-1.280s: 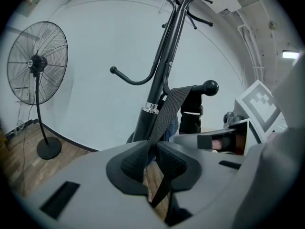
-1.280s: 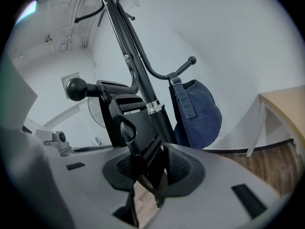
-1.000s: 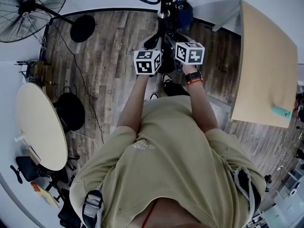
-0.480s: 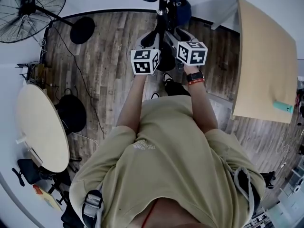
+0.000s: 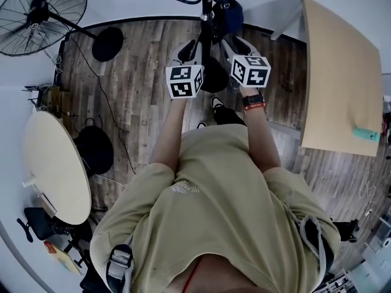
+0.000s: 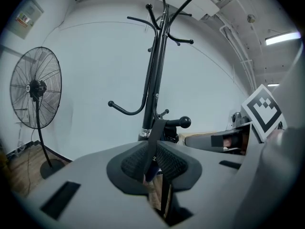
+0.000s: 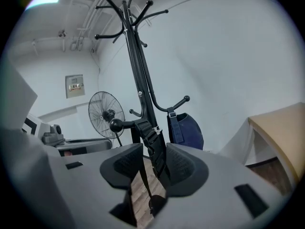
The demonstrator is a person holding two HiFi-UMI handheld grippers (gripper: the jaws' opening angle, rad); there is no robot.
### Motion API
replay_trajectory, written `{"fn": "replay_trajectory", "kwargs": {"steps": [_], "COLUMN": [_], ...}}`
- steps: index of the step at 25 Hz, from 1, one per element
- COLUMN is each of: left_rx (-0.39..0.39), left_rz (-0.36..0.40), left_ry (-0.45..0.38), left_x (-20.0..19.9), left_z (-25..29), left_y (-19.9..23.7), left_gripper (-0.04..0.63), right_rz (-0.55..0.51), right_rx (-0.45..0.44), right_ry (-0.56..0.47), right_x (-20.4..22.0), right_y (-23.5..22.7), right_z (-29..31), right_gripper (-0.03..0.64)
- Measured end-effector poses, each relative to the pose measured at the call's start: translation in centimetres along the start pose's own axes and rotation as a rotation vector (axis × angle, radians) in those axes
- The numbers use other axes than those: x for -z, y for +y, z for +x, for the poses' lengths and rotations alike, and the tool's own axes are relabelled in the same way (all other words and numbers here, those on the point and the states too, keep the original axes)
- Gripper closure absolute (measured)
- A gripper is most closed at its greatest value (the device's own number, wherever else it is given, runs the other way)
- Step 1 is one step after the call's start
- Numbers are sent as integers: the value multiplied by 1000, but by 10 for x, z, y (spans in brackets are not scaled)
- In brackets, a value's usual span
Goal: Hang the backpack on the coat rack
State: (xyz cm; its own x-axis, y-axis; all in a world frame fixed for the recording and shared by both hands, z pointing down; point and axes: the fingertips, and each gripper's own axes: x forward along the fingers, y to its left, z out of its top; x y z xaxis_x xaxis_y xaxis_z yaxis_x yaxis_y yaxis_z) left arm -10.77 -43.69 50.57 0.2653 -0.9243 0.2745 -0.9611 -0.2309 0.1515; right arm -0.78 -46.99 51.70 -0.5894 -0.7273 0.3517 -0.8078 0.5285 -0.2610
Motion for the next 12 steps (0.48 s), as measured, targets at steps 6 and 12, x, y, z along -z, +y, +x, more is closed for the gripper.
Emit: {"fn": "replay_trajectory", "kwargs": {"steps": [6,12], "left_rx": [-34,-65], "left_rz": [30,45], "left_ry": [-39,-104], "left_x": [-10,-24], "left_z": [-5,-11], "left_y": [3,10], "left_gripper": [545,563], "right_rz": [-21,-92], "right_rx": [58,115], "right_ry": [-65,-139], "right_x": [-13,-29], "right_y": [-11,-15], "right_z": [-12,-20], "right_gripper": [506,563]}}
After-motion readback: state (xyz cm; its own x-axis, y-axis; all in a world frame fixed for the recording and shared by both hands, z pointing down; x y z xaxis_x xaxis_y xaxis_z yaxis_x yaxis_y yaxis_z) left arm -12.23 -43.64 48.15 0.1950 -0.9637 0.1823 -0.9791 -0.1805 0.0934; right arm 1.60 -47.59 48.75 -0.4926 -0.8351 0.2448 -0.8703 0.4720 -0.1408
